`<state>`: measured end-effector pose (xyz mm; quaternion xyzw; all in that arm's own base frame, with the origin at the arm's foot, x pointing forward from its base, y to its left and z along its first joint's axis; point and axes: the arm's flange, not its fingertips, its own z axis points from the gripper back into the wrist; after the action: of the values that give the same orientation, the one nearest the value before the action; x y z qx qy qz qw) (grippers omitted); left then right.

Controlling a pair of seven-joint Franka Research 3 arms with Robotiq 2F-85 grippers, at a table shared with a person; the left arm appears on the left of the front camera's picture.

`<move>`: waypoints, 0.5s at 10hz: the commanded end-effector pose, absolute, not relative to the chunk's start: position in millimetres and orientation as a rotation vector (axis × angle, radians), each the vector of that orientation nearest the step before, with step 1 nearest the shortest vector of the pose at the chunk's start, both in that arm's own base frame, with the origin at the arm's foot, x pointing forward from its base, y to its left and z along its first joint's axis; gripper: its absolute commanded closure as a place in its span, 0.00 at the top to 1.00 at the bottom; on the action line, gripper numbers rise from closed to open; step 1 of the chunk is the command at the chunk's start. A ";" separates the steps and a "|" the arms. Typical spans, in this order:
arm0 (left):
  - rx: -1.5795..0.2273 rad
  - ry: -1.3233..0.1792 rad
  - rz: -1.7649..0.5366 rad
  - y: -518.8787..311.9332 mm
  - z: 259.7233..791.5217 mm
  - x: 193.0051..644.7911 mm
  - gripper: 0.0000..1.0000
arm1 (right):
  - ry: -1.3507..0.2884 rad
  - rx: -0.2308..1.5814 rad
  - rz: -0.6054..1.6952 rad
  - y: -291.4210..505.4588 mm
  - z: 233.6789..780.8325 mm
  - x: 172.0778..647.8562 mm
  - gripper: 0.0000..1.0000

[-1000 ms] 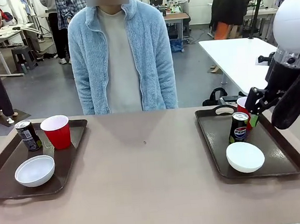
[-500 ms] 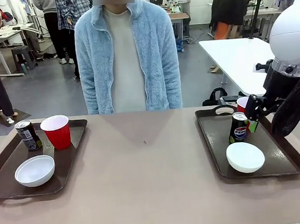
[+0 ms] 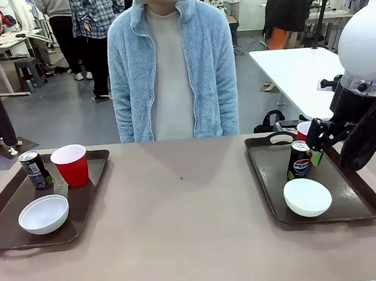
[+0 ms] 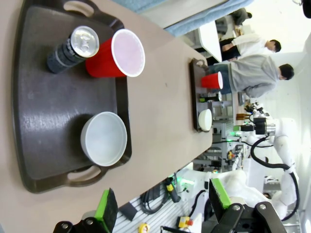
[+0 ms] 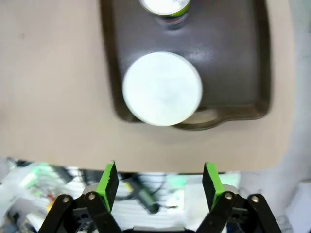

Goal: Prepare tableware on both trays.
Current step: Pick up a Picnic Bowl from the table and place it on a Handle tray.

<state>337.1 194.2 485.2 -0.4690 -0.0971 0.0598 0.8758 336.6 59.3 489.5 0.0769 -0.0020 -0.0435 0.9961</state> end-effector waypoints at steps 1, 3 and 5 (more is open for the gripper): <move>-0.980 -0.219 0.125 194.8 486.1 337.6 1.00 | -0.013 0.612 -0.274 5.8 506.5 335.5 0.89; -0.980 -0.219 0.125 194.8 486.1 337.6 1.00 | -0.055 0.880 -0.432 -52.5 501.5 341.5 0.89; -0.980 -0.219 0.125 194.8 486.1 337.6 1.00 | -0.030 1.095 -0.381 -99.4 476.4 329.6 0.89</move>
<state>337.1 194.3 485.2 -0.4688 -0.0971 0.0600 0.8759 327.9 -93.4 496.0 0.4440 -0.0145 -0.2116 0.8706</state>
